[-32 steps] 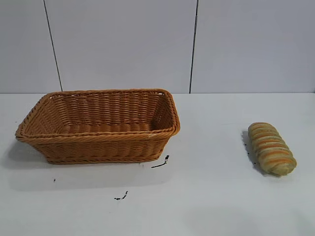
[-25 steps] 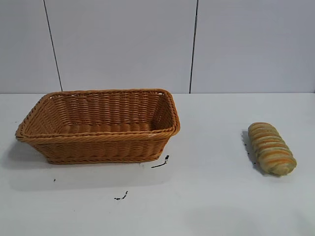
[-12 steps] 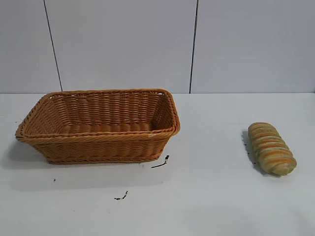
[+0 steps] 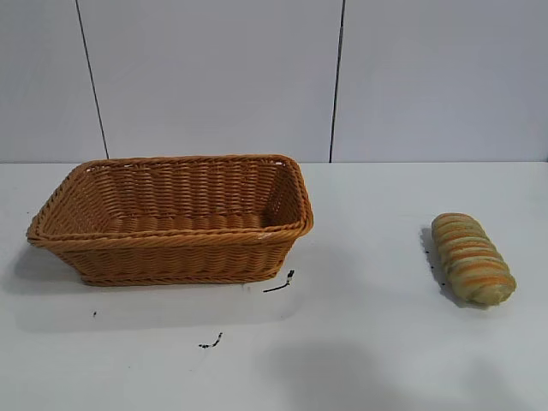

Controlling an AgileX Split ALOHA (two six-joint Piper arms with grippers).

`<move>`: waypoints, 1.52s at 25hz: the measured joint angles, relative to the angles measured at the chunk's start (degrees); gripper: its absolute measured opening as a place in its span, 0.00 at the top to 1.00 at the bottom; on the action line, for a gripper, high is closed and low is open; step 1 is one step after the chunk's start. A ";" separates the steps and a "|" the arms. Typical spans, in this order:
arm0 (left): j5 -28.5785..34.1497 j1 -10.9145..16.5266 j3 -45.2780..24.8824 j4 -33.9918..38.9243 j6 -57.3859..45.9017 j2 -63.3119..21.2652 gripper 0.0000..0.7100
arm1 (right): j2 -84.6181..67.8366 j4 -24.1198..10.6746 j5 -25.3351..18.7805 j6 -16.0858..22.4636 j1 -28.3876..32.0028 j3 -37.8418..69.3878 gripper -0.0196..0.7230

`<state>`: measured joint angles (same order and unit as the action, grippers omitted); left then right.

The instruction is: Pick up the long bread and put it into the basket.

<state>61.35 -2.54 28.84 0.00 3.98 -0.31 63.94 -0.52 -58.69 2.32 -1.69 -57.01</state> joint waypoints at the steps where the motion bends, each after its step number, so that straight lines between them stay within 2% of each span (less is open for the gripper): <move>1: 0.00 0.00 0.00 0.00 0.00 0.00 0.02 | 3.76 0.08 0.06 0.00 0.00 -1.59 0.04; 10: 0.00 0.00 0.00 0.00 0.00 0.00 0.02 | 28.83 1.30 2.39 -0.78 0.00 -12.89 0.04; 21: 0.00 0.00 0.00 0.00 0.00 0.00 0.02 | 48.85 1.64 12.30 -2.32 0.00 -17.16 0.04; 31: 0.00 0.00 0.00 0.00 0.00 0.00 0.02 | 53.54 2.86 19.06 -2.32 -0.31 -17.37 0.04; 38: 0.00 0.00 0.00 0.00 0.00 0.00 0.02 | 53.54 4.74 19.47 -3.63 -0.44 -17.37 0.04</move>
<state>61.35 -2.54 28.84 0.00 3.98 -0.31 117.48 4.22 -39.22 -1.31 -2.13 -74.39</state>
